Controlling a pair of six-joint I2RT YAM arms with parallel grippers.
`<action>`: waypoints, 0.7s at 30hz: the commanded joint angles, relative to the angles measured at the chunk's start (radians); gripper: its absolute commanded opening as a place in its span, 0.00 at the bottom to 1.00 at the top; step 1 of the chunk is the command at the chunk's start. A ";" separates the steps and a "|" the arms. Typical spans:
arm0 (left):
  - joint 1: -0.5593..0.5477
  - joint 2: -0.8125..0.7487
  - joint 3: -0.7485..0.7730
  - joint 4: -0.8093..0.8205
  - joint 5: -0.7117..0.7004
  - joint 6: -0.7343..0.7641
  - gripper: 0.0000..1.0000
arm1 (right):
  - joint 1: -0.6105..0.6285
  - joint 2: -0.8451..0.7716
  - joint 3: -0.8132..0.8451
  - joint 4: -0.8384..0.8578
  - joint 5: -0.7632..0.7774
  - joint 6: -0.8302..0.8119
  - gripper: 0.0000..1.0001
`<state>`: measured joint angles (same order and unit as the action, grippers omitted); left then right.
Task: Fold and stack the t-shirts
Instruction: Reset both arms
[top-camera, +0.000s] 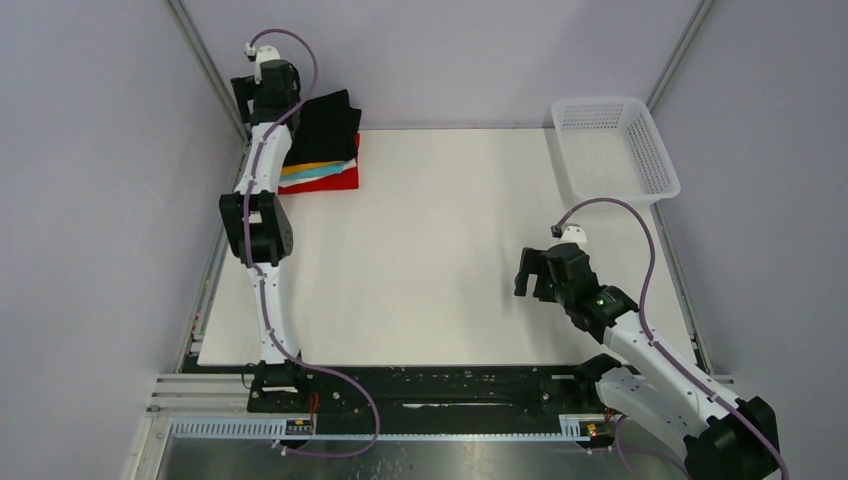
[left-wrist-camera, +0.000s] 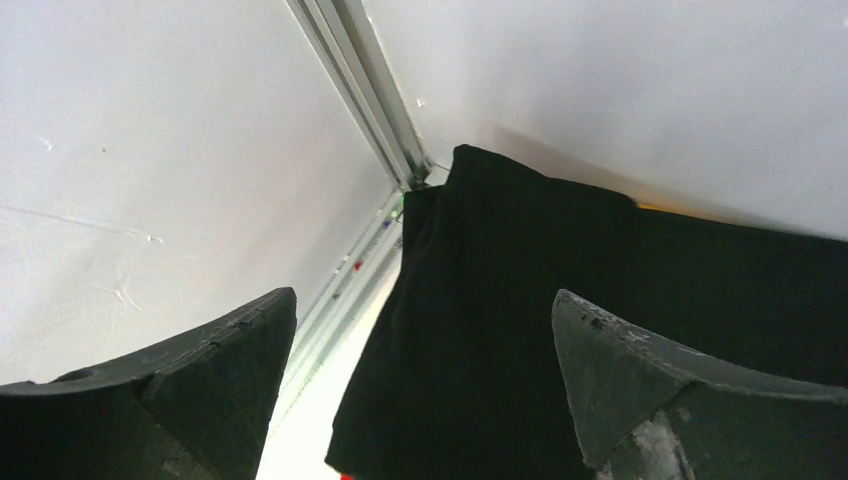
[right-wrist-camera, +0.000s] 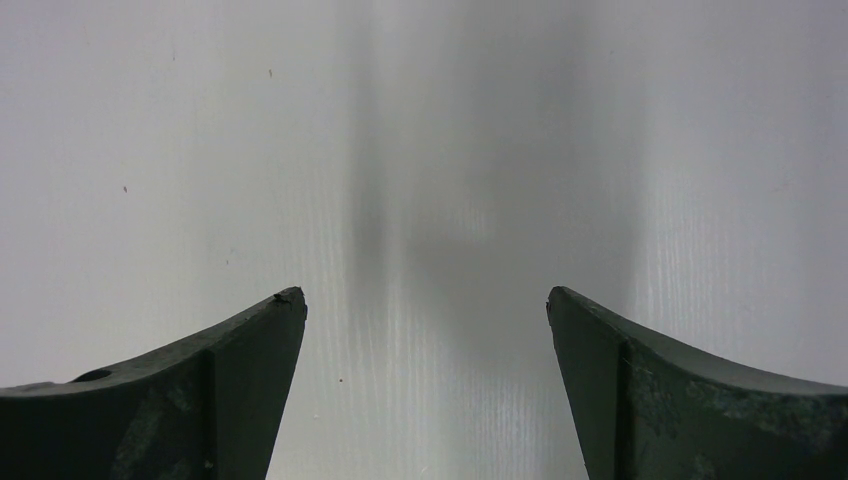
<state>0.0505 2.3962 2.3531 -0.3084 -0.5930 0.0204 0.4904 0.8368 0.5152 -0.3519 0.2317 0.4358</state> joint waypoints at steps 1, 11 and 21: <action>-0.008 -0.210 -0.076 -0.017 0.097 -0.167 0.99 | 0.000 -0.045 0.021 -0.010 0.061 0.024 0.99; -0.205 -0.787 -0.798 -0.147 0.132 -0.522 0.99 | 0.000 -0.104 -0.014 0.003 0.201 0.045 0.99; -0.514 -1.290 -1.524 -0.204 0.115 -0.723 0.99 | 0.000 -0.236 -0.079 0.010 0.269 0.095 1.00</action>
<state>-0.3733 1.1782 0.8894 -0.4423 -0.4335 -0.6193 0.4904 0.6605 0.4595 -0.3679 0.4122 0.4919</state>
